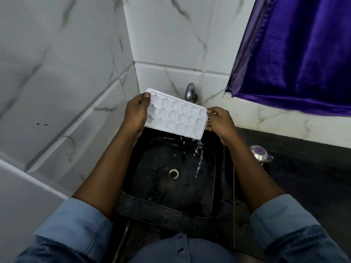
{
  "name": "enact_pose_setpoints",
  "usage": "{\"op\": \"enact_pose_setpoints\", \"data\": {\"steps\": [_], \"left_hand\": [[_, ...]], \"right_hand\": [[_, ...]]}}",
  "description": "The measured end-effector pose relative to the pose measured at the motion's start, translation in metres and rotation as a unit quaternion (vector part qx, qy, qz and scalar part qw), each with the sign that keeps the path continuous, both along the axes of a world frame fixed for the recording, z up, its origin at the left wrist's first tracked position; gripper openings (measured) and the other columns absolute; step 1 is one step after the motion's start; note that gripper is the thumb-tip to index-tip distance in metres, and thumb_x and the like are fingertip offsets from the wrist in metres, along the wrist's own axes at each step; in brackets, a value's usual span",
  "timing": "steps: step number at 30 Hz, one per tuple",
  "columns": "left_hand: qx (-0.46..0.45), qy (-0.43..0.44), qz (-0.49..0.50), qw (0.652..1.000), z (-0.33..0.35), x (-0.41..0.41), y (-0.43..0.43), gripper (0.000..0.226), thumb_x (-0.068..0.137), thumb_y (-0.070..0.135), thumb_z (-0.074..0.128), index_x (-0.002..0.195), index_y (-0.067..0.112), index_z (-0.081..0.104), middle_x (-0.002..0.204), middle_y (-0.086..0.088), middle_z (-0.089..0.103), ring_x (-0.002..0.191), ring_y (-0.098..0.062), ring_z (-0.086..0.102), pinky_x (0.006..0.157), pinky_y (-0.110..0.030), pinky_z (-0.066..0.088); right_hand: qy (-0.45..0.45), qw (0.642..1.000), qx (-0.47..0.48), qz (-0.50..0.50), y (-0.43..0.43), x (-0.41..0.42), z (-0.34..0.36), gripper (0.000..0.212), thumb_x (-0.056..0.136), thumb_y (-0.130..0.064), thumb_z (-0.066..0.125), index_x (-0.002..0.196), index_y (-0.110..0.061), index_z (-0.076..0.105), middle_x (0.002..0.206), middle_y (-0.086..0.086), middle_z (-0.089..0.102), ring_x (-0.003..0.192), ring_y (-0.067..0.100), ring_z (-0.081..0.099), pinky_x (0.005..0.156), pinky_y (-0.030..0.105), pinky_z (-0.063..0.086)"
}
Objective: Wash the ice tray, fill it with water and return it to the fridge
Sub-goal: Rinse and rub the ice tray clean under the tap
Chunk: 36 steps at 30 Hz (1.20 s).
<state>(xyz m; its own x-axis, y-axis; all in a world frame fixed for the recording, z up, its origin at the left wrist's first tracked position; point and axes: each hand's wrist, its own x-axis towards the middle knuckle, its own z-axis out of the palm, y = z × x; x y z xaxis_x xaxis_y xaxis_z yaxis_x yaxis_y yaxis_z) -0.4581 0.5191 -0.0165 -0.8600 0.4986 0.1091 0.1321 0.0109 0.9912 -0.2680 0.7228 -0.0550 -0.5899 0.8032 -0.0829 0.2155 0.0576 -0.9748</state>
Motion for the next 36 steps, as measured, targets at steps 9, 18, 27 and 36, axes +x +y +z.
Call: {"op": "enact_pose_setpoints", "data": {"steps": [9,18,27,36], "left_hand": [[-0.004,0.056,-0.023,0.998,0.035,0.002,-0.005,0.035,0.107,0.041,0.054,0.084,0.048,0.080,0.095,0.023,0.080,0.092,0.005,0.072,0.085,-0.024,0.054],[0.030,0.120,-0.011,0.992,0.056,0.005,-0.011,0.029,0.104,0.050,0.054,0.092,0.044,0.081,0.105,0.002,0.081,0.103,-0.012,0.072,0.102,-0.049,0.055],[0.079,0.138,0.000,0.987,0.074,0.009,-0.014,0.048,0.102,0.046,0.057,0.095,0.000,0.070,0.089,-0.010,0.064,0.084,-0.022,0.061,0.080,-0.039,0.048],[0.114,0.179,-0.025,0.977,0.090,0.025,-0.019,0.034,0.105,0.033,0.058,0.096,0.008,0.080,0.089,-0.028,0.070,0.078,-0.022,0.063,0.070,-0.037,0.048]], "right_hand": [[0.042,0.999,-0.022,-0.020,-0.007,-0.007,0.014,0.016,0.094,-0.037,0.061,0.097,-0.024,0.070,0.107,0.012,0.076,0.099,0.039,0.074,0.084,0.055,0.064],[0.100,0.995,0.006,-0.026,-0.013,-0.006,0.022,0.013,0.105,-0.018,0.054,0.102,-0.019,0.067,0.103,0.013,0.076,0.089,0.025,0.073,0.084,0.050,0.065],[0.156,0.988,0.008,-0.011,-0.019,0.001,0.039,0.019,0.100,0.001,0.057,0.105,-0.016,0.064,0.105,0.010,0.076,0.101,0.026,0.075,0.084,0.042,0.065],[0.195,0.981,0.001,-0.019,-0.028,0.003,0.048,0.020,0.103,0.001,0.056,0.103,-0.019,0.060,0.116,0.023,0.071,0.103,0.025,0.072,0.092,0.046,0.062]]}}
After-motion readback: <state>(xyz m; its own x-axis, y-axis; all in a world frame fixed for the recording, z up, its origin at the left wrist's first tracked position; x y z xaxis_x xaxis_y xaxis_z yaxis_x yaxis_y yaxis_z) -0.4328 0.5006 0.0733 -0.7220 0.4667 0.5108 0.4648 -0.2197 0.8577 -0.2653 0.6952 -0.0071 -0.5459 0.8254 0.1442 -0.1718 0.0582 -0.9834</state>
